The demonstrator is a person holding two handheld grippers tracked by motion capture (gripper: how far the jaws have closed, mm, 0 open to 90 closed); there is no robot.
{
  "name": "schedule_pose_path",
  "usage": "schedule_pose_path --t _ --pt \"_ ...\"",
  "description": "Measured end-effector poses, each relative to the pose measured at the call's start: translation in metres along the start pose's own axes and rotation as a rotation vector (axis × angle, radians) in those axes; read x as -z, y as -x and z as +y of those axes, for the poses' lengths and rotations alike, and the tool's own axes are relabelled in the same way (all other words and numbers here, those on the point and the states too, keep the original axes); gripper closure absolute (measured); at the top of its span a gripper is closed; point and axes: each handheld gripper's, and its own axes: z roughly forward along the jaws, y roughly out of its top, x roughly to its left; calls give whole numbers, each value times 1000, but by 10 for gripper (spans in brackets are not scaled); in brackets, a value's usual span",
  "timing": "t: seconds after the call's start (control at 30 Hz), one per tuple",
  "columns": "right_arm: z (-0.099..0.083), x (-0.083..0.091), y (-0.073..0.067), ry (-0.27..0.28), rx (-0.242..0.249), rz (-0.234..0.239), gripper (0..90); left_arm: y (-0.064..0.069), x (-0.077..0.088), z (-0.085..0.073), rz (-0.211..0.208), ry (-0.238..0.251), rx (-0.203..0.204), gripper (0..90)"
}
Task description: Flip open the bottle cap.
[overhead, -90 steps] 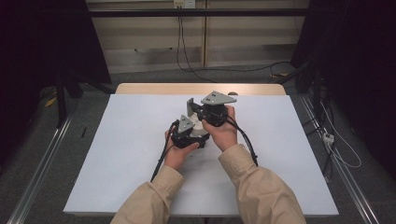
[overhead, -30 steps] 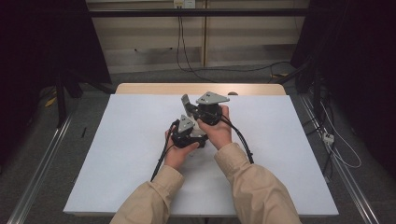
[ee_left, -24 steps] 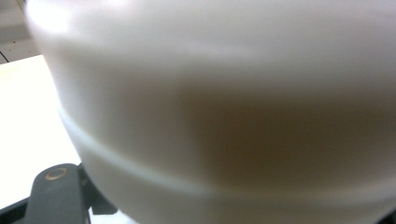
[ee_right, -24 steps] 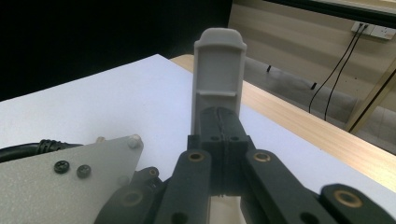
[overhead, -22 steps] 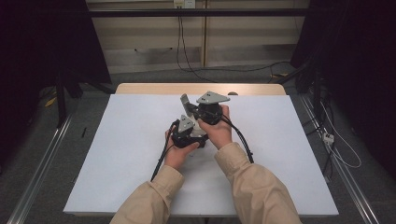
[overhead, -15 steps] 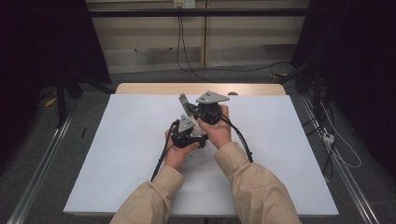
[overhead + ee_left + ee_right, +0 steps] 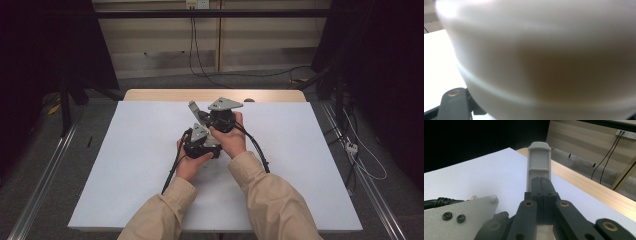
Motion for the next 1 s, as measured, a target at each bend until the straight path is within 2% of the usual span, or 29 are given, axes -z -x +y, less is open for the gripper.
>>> schedule_pose_path --t 0.47,0.83,0.9,1.0 --pt "-3 -5 1 -11 -22 7 900 1 0 0 -3 -5 5 187" --pt "-3 -6 1 -41 -39 19 900 1 0 0 -4 -7 0 187" --pt "-2 -5 0 -51 -29 19 900 1 0 0 0 -6 4 187" --pt "-2 -4 2 -55 -46 26 900 1 0 0 1 -7 0 187"
